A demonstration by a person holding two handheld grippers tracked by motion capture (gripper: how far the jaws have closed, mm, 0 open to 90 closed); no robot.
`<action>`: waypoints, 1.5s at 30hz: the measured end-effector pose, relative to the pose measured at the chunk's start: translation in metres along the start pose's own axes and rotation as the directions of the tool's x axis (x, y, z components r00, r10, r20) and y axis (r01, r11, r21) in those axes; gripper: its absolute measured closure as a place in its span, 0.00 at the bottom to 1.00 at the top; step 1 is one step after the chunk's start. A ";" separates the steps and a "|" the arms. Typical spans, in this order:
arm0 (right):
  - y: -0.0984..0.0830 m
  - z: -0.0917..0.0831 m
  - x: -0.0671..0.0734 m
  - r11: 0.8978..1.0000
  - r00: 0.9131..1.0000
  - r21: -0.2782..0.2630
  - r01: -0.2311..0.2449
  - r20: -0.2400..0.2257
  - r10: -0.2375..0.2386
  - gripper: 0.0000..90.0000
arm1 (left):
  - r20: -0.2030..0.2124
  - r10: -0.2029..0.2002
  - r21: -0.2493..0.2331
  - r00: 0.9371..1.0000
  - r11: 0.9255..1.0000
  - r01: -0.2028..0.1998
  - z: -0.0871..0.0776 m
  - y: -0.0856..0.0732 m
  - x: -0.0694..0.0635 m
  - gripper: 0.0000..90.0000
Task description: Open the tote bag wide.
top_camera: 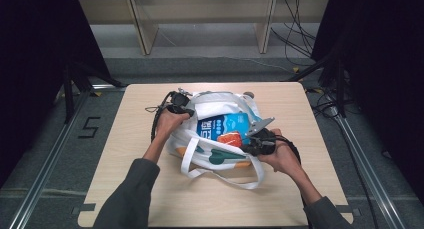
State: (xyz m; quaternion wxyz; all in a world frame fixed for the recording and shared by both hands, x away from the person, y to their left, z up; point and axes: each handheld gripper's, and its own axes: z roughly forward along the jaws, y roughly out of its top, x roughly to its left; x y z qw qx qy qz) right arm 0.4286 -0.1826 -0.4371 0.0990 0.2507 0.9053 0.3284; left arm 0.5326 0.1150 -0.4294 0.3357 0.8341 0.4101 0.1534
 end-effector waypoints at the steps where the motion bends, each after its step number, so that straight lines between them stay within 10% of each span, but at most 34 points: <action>1: 0.002 -0.005 -0.001 1.000 1.000 -0.017 -0.011 0.000 0.011 1.00 | 0.014 0.025 -0.008 1.000 1.000 -0.025 -0.008 -0.003 -0.004 0.94; 7: 0.004 -0.024 -0.007 0.993 0.998 -0.112 -0.026 0.048 0.032 1.00 | 0.117 0.115 0.023 0.986 0.993 -0.118 -0.043 -0.040 -0.015 0.93; 12: -0.007 -0.021 -0.012 0.997 0.995 -0.052 -0.064 0.072 0.068 1.00 | 0.158 0.099 0.016 0.982 0.995 -0.103 -0.050 -0.071 -0.006 0.98; 21: -0.011 -0.010 -0.002 0.993 0.990 0.047 -0.104 0.098 0.099 1.00 | 0.135 0.148 0.038 0.980 0.987 -0.154 -0.055 -0.068 -0.013 0.99; 28: -0.006 -0.028 -0.009 0.991 0.993 -0.105 -0.088 0.063 0.095 1.00 | 0.157 0.035 -0.075 0.987 0.997 -0.024 -0.068 -0.071 -0.009 0.93; 33: -0.003 -0.033 -0.010 0.983 0.991 -0.157 -0.098 0.075 0.110 0.99 | 0.158 0.023 -0.118 0.987 0.993 -0.005 -0.076 -0.073 -0.009 0.91; 38: -0.002 -0.037 -0.011 0.975 0.989 -0.204 -0.088 0.100 0.110 0.97 | 0.160 0.006 -0.199 0.987 0.980 0.027 -0.087 -0.073 -0.010 0.87; 45: -0.001 -0.040 -0.021 0.962 0.979 -0.250 -0.110 0.141 0.149 0.96 | 0.061 -0.084 -0.281 0.995 0.955 0.097 -0.090 -0.067 0.009 0.84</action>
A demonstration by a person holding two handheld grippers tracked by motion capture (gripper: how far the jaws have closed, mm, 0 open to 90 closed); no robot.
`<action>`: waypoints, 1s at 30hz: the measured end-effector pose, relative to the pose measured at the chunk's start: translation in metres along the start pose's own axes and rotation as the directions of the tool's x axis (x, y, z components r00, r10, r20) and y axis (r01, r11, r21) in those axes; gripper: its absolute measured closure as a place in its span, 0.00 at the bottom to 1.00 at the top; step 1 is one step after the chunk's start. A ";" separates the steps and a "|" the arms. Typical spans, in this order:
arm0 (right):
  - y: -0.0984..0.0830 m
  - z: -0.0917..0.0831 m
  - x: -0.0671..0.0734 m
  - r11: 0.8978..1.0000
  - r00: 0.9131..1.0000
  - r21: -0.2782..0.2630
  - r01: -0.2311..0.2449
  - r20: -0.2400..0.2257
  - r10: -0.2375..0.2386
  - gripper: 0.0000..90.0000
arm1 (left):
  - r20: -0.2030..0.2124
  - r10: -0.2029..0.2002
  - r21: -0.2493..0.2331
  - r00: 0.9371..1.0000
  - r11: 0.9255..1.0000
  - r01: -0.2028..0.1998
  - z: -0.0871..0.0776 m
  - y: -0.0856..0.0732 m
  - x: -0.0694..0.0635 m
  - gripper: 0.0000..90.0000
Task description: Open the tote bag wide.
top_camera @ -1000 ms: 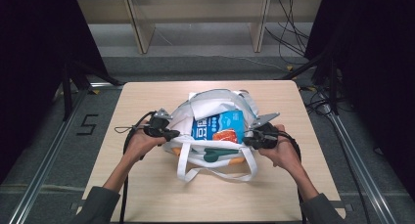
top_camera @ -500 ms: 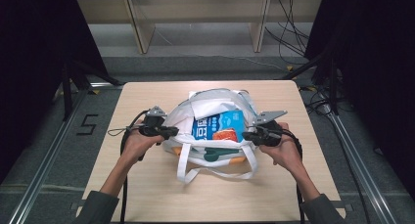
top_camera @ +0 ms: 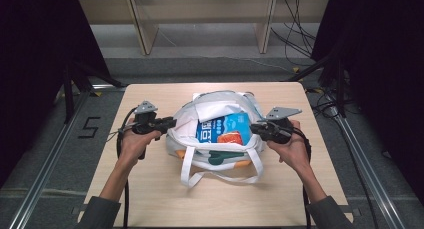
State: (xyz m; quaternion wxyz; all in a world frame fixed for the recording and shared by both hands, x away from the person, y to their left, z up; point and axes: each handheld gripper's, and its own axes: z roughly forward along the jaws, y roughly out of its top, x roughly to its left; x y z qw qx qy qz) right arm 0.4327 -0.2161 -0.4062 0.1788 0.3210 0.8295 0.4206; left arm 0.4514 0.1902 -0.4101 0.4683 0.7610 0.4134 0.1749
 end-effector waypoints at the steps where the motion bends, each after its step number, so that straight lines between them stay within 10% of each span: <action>1: -0.001 0.001 -0.003 1.000 1.000 -0.003 0.012 0.018 -0.012 0.96 | -0.017 0.001 0.010 1.000 1.000 -0.001 0.002 0.000 0.003 0.84; 11: -0.034 0.028 -0.025 0.980 0.995 0.197 -0.028 0.101 0.008 1.00 | -0.067 -0.044 0.097 0.997 0.994 0.051 0.035 -0.018 0.034 0.99; 17: -0.045 0.037 -0.028 0.984 0.993 0.174 -0.045 0.113 0.025 1.00 | -0.093 0.002 0.166 0.996 0.986 0.013 0.042 -0.021 0.038 1.00; 21: -0.037 0.030 -0.025 0.981 0.994 0.191 -0.047 0.104 0.027 1.00 | -0.091 -0.021 0.107 0.996 0.994 0.031 0.033 -0.017 0.026 0.99; 24: -0.022 0.016 -0.016 0.995 0.998 0.094 -0.044 0.054 0.039 1.00 | -0.044 0.013 0.088 0.999 0.996 -0.009 0.023 -0.014 0.010 0.96; 30: -0.013 0.015 0.008 0.995 0.998 0.099 0.028 -0.056 -0.023 1.00 | 0.039 0.113 0.131 0.993 0.984 -0.117 0.017 -0.022 -0.022 0.95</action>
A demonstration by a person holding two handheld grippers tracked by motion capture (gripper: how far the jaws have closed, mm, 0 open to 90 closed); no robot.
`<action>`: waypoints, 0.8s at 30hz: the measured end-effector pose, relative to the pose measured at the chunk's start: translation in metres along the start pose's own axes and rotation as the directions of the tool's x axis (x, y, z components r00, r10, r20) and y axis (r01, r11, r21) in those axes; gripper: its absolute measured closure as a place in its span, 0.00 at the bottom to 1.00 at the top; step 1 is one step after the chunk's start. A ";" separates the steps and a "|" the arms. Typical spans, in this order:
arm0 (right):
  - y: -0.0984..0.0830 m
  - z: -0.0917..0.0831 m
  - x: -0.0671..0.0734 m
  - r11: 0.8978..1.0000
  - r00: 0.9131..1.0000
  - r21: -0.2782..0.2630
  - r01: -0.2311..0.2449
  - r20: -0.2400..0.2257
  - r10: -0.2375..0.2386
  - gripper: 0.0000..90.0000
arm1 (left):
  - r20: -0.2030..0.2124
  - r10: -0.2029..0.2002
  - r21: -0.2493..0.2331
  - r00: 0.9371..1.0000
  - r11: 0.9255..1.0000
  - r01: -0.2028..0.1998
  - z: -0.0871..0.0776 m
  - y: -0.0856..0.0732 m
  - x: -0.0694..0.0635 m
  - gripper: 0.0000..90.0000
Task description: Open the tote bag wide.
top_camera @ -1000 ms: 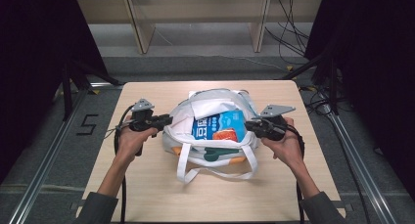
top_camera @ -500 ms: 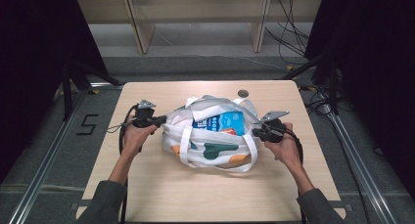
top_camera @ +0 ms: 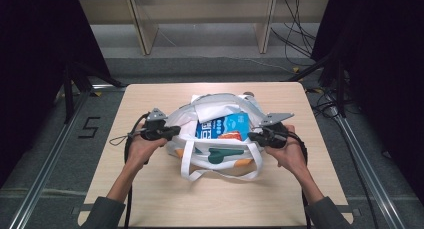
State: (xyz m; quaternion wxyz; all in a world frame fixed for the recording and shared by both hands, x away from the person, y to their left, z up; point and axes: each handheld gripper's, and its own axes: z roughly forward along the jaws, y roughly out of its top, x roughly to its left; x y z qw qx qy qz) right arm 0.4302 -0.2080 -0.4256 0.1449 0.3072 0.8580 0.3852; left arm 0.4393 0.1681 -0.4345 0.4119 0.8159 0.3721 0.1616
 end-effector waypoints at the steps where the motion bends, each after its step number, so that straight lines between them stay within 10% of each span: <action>1: -0.002 0.001 0.004 0.999 1.000 0.034 0.015 -0.011 -0.015 1.00 | 0.016 0.026 0.016 1.000 1.000 -0.027 -0.001 -0.003 -0.002 0.95; 9: -0.013 0.004 0.018 0.990 0.999 0.133 0.038 -0.040 -0.033 1.00 | -0.006 0.069 0.056 0.998 0.996 -0.069 0.002 -0.010 -0.006 0.97; 15: -0.006 -0.011 0.011 1.000 1.000 0.014 0.008 -0.023 -0.008 1.00 | 0.005 0.009 0.008 1.000 1.000 -0.009 -0.004 -0.011 -0.006 0.96; 24: -0.010 -0.006 0.009 1.000 1.000 0.024 0.002 -0.007 -0.002 1.00 | 0.005 -0.021 0.007 1.000 1.000 0.021 0.005 -0.022 0.000 0.99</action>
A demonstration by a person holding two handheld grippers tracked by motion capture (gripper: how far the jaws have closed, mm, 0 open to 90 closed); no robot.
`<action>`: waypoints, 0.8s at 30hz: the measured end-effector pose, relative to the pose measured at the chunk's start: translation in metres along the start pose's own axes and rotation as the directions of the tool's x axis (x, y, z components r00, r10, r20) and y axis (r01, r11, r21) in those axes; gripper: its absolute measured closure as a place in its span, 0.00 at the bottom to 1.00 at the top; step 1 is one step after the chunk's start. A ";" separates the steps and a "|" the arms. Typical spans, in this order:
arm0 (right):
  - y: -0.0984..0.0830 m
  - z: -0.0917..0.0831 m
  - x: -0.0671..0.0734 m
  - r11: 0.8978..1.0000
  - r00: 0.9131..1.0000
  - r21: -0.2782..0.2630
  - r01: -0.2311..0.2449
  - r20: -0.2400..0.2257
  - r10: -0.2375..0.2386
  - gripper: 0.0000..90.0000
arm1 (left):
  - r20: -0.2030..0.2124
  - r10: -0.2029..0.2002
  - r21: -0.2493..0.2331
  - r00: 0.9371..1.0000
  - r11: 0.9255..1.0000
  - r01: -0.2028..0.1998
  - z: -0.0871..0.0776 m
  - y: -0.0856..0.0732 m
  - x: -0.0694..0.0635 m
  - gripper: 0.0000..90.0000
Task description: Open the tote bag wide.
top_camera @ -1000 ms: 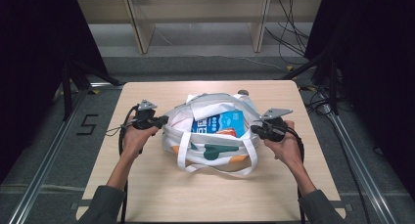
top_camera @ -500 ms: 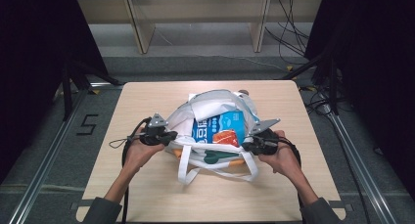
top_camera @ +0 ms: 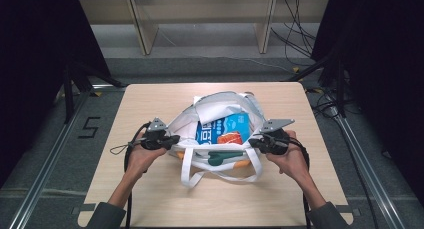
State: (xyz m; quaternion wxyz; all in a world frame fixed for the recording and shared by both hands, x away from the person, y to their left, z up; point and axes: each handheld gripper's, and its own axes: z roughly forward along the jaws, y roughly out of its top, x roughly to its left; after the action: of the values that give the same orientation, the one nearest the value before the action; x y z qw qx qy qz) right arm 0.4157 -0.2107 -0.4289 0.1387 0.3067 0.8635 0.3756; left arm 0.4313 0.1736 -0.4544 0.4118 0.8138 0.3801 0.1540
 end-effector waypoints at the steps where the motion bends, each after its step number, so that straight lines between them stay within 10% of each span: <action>1: 0.001 0.000 0.000 1.000 1.000 -0.004 0.006 0.003 -0.006 1.00 | 0.001 0.017 0.007 1.000 1.000 -0.017 -0.001 0.001 -0.001 0.99; 13: 0.006 -0.024 0.000 0.995 1.000 -0.104 -0.013 0.020 0.015 1.00 | 0.100 -0.051 -0.104 0.994 0.993 0.062 -0.031 0.007 -0.015 0.86; 24: -0.003 -0.039 -0.003 0.990 0.999 -0.139 -0.021 0.036 0.027 0.96 | 0.119 -0.034 -0.159 0.992 0.986 0.052 -0.073 -0.002 -0.020 0.76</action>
State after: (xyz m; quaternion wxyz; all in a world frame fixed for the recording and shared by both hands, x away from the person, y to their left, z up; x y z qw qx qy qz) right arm 0.3984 -0.2361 -0.4046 0.1716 0.3138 0.8288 0.4304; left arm 0.3761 0.2003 -0.4100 0.5010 0.7769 0.3594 0.1280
